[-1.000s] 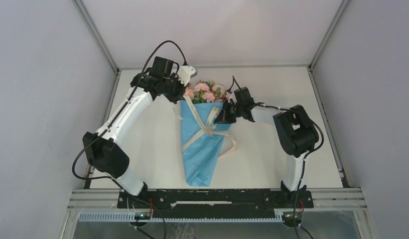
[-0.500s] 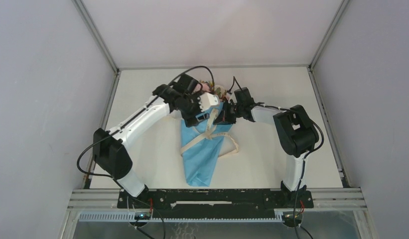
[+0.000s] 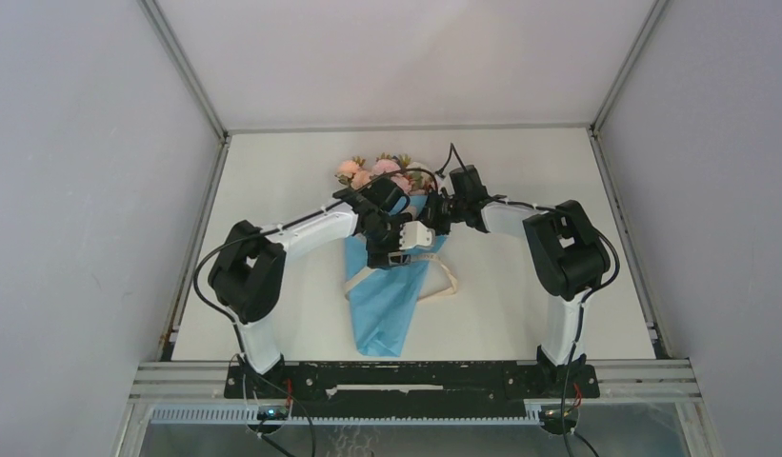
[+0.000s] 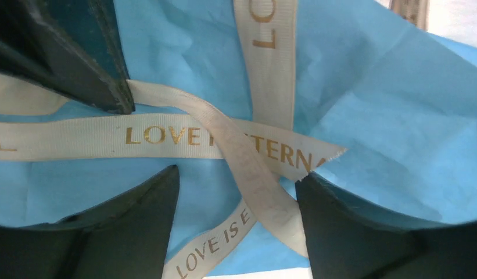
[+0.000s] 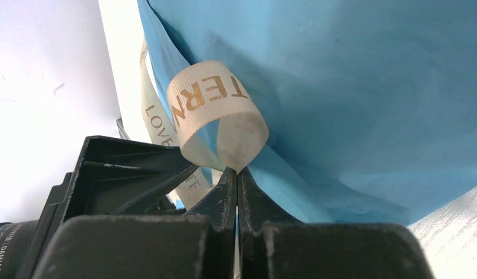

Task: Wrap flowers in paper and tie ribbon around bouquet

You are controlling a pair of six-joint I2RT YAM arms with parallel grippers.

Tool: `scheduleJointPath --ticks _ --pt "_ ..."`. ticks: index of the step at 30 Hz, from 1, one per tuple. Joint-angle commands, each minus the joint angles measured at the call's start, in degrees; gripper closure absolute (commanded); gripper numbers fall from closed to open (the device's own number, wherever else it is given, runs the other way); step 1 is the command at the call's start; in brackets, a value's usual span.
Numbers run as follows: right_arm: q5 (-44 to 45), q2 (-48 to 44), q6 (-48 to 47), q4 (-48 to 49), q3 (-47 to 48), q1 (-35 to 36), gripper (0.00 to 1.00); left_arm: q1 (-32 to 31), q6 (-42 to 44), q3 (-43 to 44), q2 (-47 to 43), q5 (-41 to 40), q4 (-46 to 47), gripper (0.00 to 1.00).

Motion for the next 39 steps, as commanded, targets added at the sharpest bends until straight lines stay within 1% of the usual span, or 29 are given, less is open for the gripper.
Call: scheduleJointPath --ticks 1,2,3,4,5,6,7,9,13,16,19,21,23,26,30,34,39 --pt "-1.38 0.49 0.26 2.08 0.76 0.1 1.0 -0.59 2.6 -2.24 -0.99 -5.03 6.62 0.38" --pt "-1.5 0.64 0.1 1.97 0.81 0.05 1.0 -0.7 2.32 -2.2 -1.24 -6.37 7.18 0.56" --pt "-1.79 0.77 -0.19 1.59 0.76 0.07 1.0 -0.75 1.85 -1.97 -1.86 -7.37 7.31 0.8" --pt "-1.99 0.93 -0.66 1.37 0.74 0.14 1.0 -0.81 0.76 -1.48 -2.25 -8.22 7.18 0.91" --pt "-2.3 1.09 -1.17 0.95 0.74 0.17 1.0 -0.8 -0.5 -0.48 -2.81 -8.78 6.6 0.99" --pt "-2.72 1.21 -1.93 0.42 0.76 0.3 1.0 -0.78 -1.56 1.25 -3.36 -8.95 4.87 1.0" --pt "-3.2 1.35 -2.75 0.37 0.75 0.48 1.0 -0.86 -2.44 3.24 -3.71 -8.59 1.13 1.0" --pt "-4.89 1.61 -4.97 -2.29 0.75 0.85 1.0 -0.78 -4.21 7.61 -4.38 -6.85 -4.1 1.0" --pt "-7.98 1.46 -10.03 -5.28 0.42 1.73 1.0 -0.73 -6.09 15.87 -5.06 -0.59 -14.52 1.0" --pt "-11.84 0.92 -11.91 -4.88 -0.98 1.99 0.99 -0.55 -7.87 19.85 -5.28 4.75 -17.9 1.0" --pt "-16.74 0.52 -15.77 -6.59 -1.22 2.67 0.97 0.12 -11.71 21.2 -4.75 6.77 -16.52 1.0" --pt "-19.72 -0.3 -18.2 -7.99 -1.93 3.1 0.95 0.91 -14.82 20.52 -4.31 5.61 -13.55 1.0" --pt "-21.56 -1.4 -19.87 -9.46 -3.16 3.04 0.9 2.21 -18.89 19.66 -3.71 4.64 -9.69 1.0" --pt "-20.94 -2.82 -20.73 -11.03 -5.26 1.84 0.84 4.7 -25.21 17.53 -3.14 6.36 -5.1 1.0" --pt "-20.64 -3.6 -19.36 -10.18 -7.21 -0.28 0.77 5.81 -28.23 12.79 -2.07 8.23 -0.74 1.0" --pt "-20.28 -4.11 -18.36 -9.61 -7.1 -1.09 0.7 5.86 -31.08 12.35 0.93 8.97 -0.59 1.0" --pt "-14.07 -7.58 -17.73 -13.04 -7.11 -5.42 0.61 6.07 -32.63 10.84 0.09 10.38 -0.27 1.0"
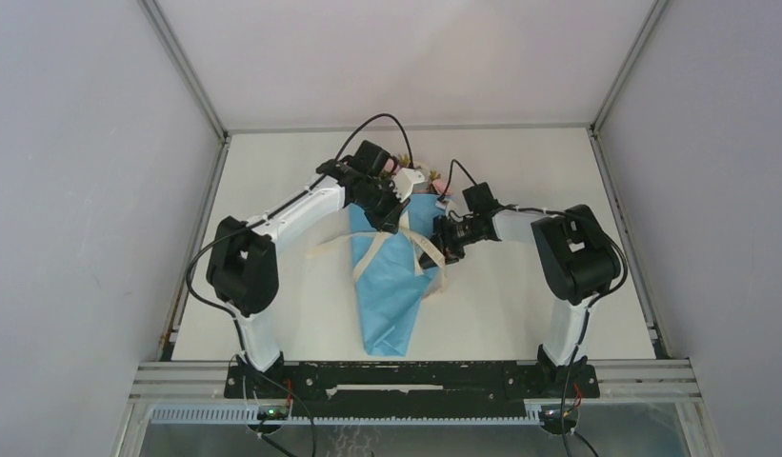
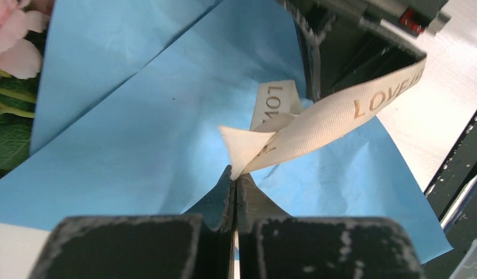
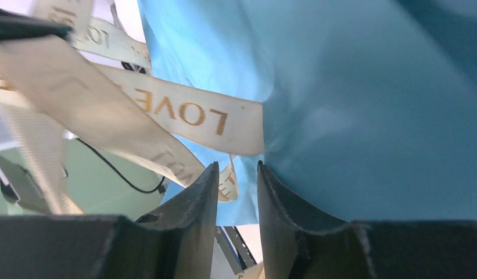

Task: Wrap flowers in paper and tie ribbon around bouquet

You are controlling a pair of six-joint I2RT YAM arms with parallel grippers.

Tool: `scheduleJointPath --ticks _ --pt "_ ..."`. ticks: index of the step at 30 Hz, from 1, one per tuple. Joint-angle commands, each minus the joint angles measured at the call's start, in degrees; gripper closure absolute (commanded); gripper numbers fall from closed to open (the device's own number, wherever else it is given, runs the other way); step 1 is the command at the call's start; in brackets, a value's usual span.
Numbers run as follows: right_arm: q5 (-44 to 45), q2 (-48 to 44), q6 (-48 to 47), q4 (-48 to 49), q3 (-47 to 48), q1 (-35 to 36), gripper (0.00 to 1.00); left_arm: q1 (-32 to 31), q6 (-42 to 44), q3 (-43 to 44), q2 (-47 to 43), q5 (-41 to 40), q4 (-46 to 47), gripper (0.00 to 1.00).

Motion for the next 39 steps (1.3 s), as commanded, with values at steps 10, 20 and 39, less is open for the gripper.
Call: scheduleJointPath --ticks 10,20,39 --pt "13.31 -14.46 3.17 -2.37 0.39 -11.63 0.57 -0.18 -6.6 -4.05 -0.99 3.96 3.11 1.0" --pt "34.19 -34.95 3.99 7.23 -11.93 6.26 0.71 -0.08 -9.81 -3.63 0.91 3.58 4.61 1.0" --pt "50.17 -26.59 7.23 8.64 -10.97 15.84 0.54 -0.08 -9.78 -3.91 0.78 3.42 4.33 1.0"
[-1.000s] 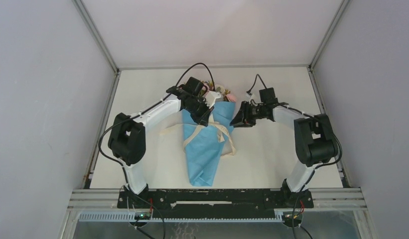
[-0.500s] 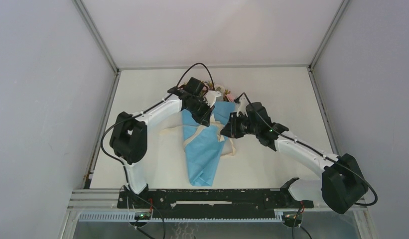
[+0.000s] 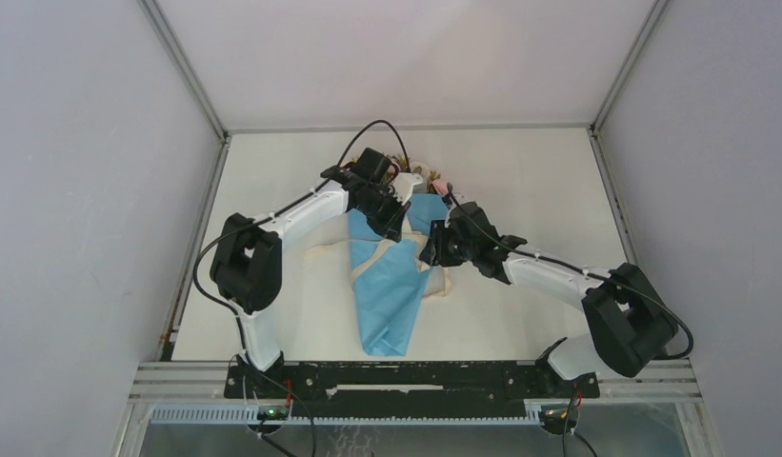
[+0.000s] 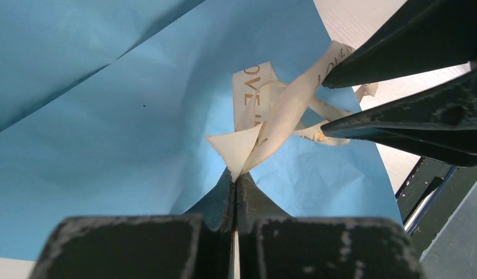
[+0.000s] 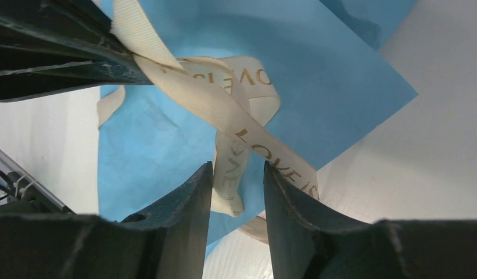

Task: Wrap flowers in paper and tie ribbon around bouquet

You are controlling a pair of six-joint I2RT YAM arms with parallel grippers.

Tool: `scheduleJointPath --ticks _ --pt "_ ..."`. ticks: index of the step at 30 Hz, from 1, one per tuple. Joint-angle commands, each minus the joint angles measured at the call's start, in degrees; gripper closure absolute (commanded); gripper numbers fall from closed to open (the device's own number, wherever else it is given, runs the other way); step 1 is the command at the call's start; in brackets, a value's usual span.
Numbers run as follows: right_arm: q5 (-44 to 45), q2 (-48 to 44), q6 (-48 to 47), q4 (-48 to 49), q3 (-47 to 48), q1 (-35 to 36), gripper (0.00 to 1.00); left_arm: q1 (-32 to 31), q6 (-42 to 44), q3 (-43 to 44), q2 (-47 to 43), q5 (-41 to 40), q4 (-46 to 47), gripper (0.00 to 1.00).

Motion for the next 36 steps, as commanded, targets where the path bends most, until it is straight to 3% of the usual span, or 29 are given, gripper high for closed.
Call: scheduleJointPath --ticks 1,5,7,9,10,14,18,24,30,36 --pt "1.98 2.01 0.21 1.93 2.87 0.4 0.54 -0.05 -0.45 -0.23 -0.68 1.01 0.82 1.0" --pt "-0.57 5.08 0.31 2.5 3.58 0.0 0.63 0.0 -0.42 -0.26 -0.5 0.97 0.69 1.0" --pt "-2.03 5.78 0.49 2.9 3.76 -0.52 0.77 0.09 -0.13 -0.16 -0.5 0.82 0.44 1.0" --pt "-3.65 5.91 0.47 3.29 3.69 -1.42 0.97 0.2 0.4 -0.17 -0.42 0.5 0.07 1.0" --pt "-4.6 5.91 0.41 3.34 3.75 -1.99 1.0 0.36 1.06 0.02 -0.41 0.47 -0.38 0.98" --pt "-7.14 5.37 -1.0 2.04 3.76 -4.08 1.0 2.43 8.03 2.76 -1.62 1.87 -7.69 0.48" --pt "-9.8 5.67 -2.94 0.36 3.76 -5.69 1.0 8.04 17.23 0.22 -7.79 1.56 -11.11 0.26" --pt "-12.39 5.99 -3.6 0.66 3.76 -6.44 1.0 17.47 26.69 -10.13 -9.38 -8.77 -6.46 0.16" --pt "-14.23 6.14 -3.29 1.21 3.8 -6.9 1.0 17.21 37.27 -20.14 -9.51 -12.66 3.79 0.08" --pt "-14.77 5.02 -3.34 0.18 3.76 -6.97 1.0 14.89 42.59 -20.19 -8.31 -15.81 4.31 0.09"
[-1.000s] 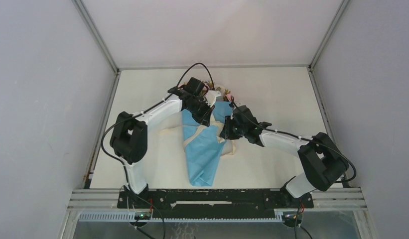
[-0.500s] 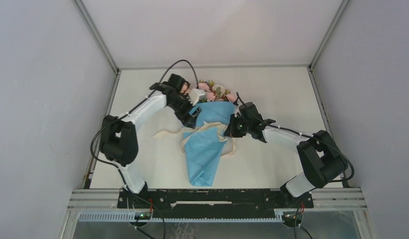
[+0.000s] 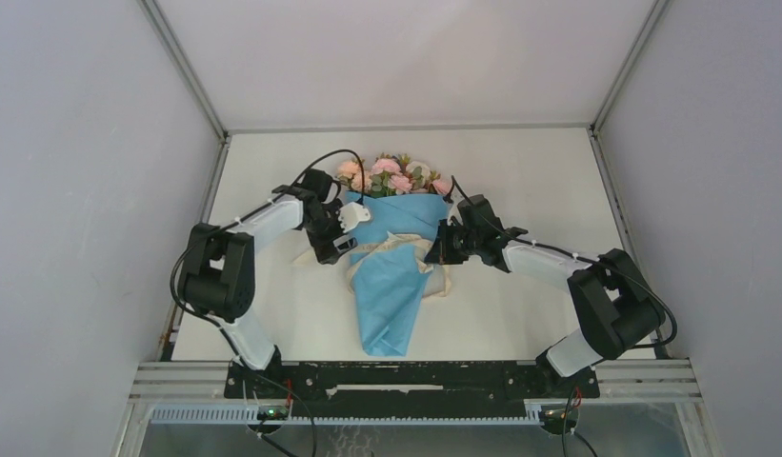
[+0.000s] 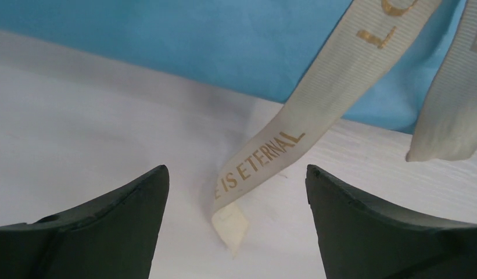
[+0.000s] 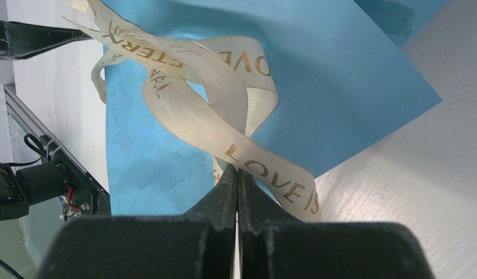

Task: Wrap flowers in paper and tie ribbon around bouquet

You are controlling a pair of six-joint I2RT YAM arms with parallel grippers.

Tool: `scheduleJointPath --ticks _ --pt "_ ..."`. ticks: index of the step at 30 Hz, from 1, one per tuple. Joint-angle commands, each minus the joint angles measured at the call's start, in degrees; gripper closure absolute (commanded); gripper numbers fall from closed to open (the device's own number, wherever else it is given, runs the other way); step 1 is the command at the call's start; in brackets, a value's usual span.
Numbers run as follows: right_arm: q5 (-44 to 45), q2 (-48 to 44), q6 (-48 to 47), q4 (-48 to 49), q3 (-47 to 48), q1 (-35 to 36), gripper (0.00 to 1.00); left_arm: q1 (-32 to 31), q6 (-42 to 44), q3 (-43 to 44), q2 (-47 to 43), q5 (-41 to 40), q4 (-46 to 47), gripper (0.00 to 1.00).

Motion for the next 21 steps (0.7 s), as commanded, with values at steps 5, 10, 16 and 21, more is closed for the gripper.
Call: scheduleJointPath --ticks 5,10,16,21 --pt "-1.27 -1.86 -1.11 -0.14 2.16 -0.59 1.0 -4.29 5.54 -0.11 3.3 -10.99 6.22 0.39" --pt "-2.22 -2.87 -2.1 -1.19 2.22 -0.68 1.0 -4.34 2.99 1.04 4.17 -10.58 6.08 0.87" --pt "-13.24 -2.91 -13.52 -16.41 8.15 -0.63 1.0 0.82 -10.69 3.35 -0.05 -9.38 11.41 1.0" --pt "-25.13 -2.51 -23.82 -36.37 15.58 0.8 1.0 3.95 -17.86 4.41 -1.04 -11.05 14.56 1.0"
